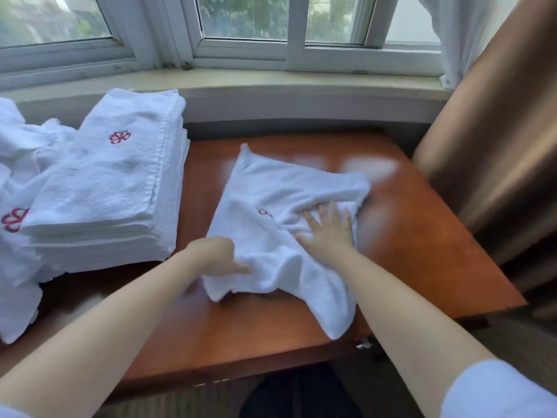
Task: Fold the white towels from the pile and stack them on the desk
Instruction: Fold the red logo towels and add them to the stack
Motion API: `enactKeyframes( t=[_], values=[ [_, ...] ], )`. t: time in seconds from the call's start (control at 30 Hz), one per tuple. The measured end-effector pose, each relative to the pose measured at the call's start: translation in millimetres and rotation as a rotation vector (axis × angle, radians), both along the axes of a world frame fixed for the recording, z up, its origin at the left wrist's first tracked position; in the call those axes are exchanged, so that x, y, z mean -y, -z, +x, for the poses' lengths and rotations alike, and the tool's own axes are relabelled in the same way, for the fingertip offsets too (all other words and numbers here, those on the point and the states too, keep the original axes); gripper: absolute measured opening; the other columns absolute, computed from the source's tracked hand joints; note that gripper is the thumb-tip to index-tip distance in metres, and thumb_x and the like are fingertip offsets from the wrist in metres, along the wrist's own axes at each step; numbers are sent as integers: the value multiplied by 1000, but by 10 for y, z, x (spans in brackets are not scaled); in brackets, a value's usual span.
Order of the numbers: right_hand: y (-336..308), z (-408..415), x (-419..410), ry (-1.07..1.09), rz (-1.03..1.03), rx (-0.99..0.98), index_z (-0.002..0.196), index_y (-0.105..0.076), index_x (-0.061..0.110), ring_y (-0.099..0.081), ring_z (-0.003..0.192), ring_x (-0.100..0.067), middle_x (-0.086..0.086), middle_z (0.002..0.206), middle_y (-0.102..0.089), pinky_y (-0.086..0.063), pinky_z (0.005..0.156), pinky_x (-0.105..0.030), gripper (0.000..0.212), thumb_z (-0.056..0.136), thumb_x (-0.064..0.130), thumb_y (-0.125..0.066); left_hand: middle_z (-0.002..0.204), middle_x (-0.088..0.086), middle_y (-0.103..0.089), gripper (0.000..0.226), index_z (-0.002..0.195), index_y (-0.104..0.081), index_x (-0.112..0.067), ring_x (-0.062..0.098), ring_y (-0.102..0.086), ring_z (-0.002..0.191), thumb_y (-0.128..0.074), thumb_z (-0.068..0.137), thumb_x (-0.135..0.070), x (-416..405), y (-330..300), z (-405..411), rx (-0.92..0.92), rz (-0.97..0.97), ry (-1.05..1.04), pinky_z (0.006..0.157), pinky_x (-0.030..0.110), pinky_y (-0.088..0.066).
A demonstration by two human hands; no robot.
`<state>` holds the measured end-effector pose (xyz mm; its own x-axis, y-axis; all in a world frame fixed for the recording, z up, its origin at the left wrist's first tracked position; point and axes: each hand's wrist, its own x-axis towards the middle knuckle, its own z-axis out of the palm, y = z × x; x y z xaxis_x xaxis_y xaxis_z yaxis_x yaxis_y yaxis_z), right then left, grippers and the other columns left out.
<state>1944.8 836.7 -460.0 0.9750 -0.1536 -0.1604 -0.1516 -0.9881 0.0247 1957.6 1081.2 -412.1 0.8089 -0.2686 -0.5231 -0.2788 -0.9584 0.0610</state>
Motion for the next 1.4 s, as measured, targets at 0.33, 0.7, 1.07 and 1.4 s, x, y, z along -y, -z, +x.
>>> enactKeyframes(
  t=[0.33,0.7,1.07,1.4],
  values=[
    [-185,-565,-615,-41,505,384,126,-56,14,-45,124,-24,-4,130,-54,-32,103,-34,37,91,25,-53,140,-4,-39,48,140,-45,-35,16,-30,134,-48,92,-33,-65,410,-656,294,-450,127,105,29,-31],
    [157,-1299,-583,-64,128,133,153,-12,31,3,148,-12,7,161,-6,1,117,-41,65,95,61,-20,160,16,13,73,155,-4,-25,29,16,147,-36,93,-49,129,535,-845,192,-255,-11,120,40,-1],
    [269,-669,-340,109,96,154,152,-11,28,0,145,-17,6,159,-6,3,109,-46,86,82,78,-19,159,14,13,61,150,-11,-35,31,17,146,-34,93,-32,668,410,224,145,-175,163,115,57,-6],
    [35,-611,-191,42,171,155,143,-33,21,-13,145,-14,3,156,-24,-7,117,-43,55,89,25,-42,142,10,-36,69,141,-46,-23,31,-37,130,-36,82,10,641,450,-100,244,-597,68,104,34,-35]
  ],
)
